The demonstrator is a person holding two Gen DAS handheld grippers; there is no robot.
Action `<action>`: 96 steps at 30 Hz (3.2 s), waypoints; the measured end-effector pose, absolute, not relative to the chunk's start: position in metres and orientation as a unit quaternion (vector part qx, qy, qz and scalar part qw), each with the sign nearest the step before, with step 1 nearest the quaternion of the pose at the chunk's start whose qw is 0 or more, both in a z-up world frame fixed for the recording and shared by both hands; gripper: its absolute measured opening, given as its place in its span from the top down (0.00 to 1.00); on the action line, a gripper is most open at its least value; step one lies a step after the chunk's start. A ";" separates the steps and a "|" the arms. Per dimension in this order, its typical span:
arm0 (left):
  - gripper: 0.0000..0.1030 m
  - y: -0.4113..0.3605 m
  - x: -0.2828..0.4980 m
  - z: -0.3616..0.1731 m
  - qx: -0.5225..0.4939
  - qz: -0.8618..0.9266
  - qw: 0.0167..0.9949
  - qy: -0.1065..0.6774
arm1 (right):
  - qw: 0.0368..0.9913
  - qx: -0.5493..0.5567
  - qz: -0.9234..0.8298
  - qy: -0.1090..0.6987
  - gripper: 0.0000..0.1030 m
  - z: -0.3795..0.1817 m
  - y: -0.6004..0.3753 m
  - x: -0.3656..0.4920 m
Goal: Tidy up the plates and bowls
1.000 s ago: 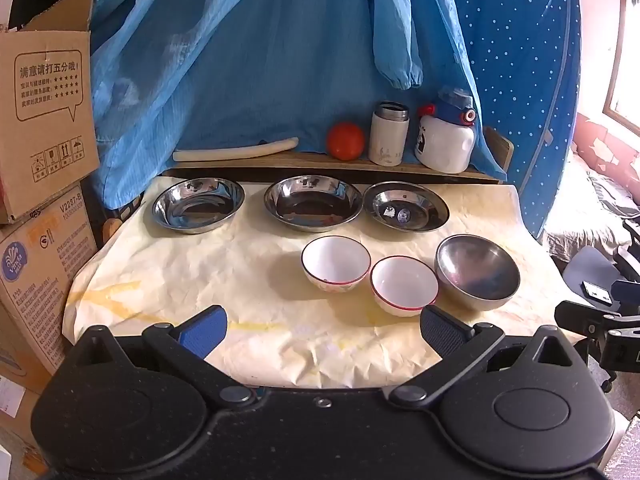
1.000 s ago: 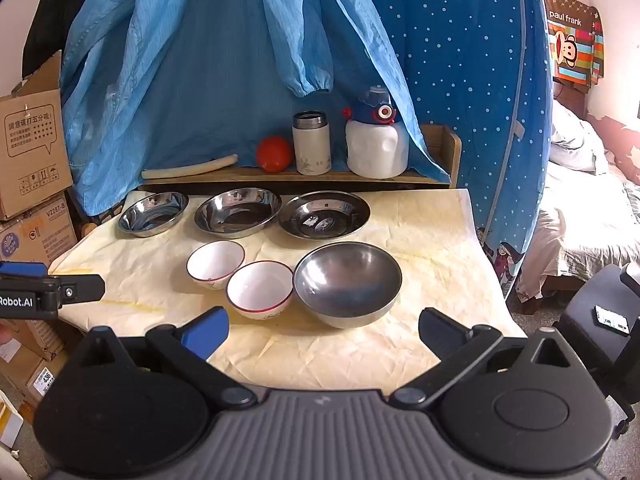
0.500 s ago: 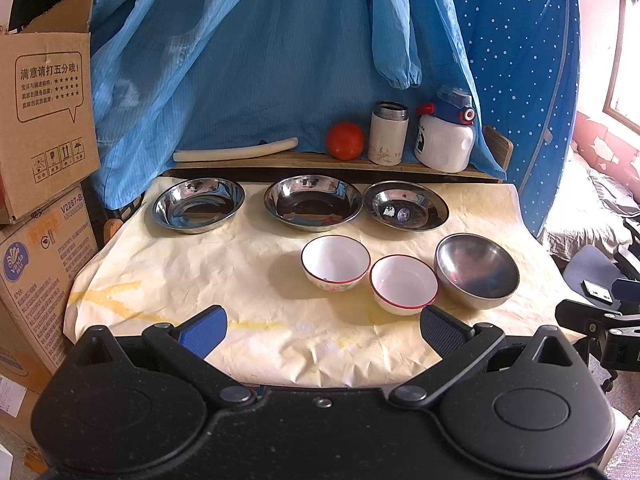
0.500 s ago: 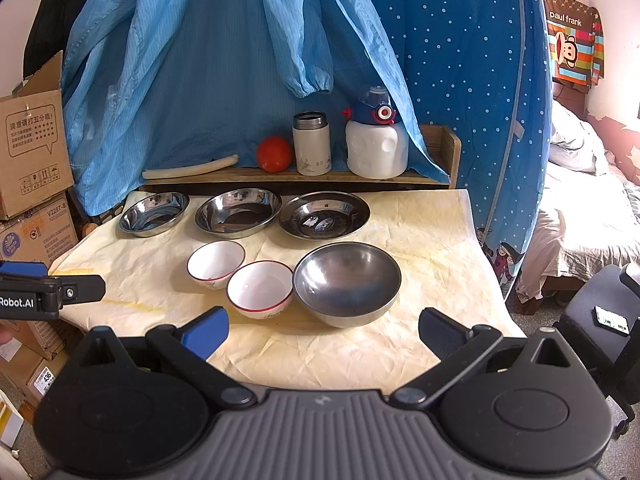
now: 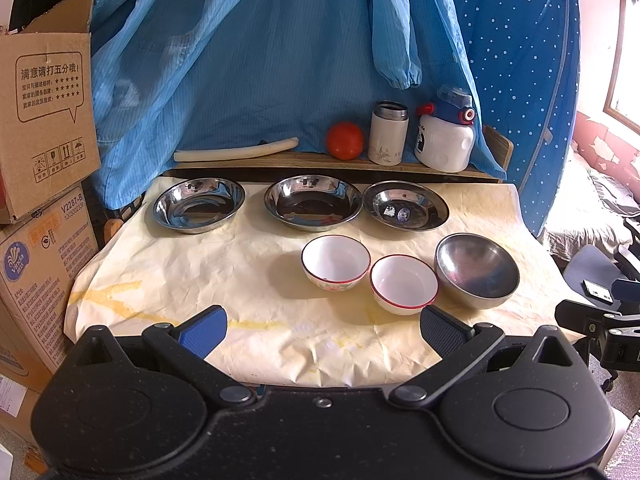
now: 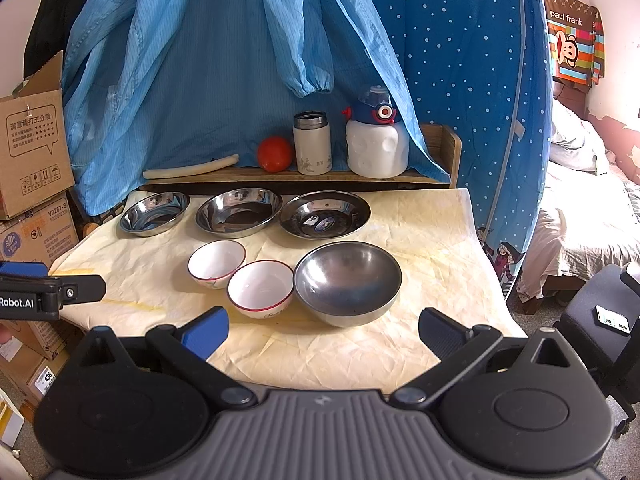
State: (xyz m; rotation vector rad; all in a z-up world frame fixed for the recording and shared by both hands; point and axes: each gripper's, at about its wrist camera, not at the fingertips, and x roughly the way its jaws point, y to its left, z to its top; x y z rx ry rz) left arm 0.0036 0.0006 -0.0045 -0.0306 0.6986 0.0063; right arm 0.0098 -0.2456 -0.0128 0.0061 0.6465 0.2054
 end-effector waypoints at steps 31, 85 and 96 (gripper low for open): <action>0.01 0.000 0.003 -0.004 -0.015 0.003 0.939 0.343 | 0.943 0.003 0.100 0.318 0.00 -0.012 -0.241 0.014; 0.01 0.078 0.186 -0.026 -0.104 0.173 0.892 0.404 | 0.902 -0.073 0.276 0.323 0.00 -0.002 -0.177 0.226; 0.01 0.180 0.239 -0.050 -0.113 0.253 0.867 0.415 | 0.867 -0.069 0.359 0.339 0.00 -0.015 -0.056 0.307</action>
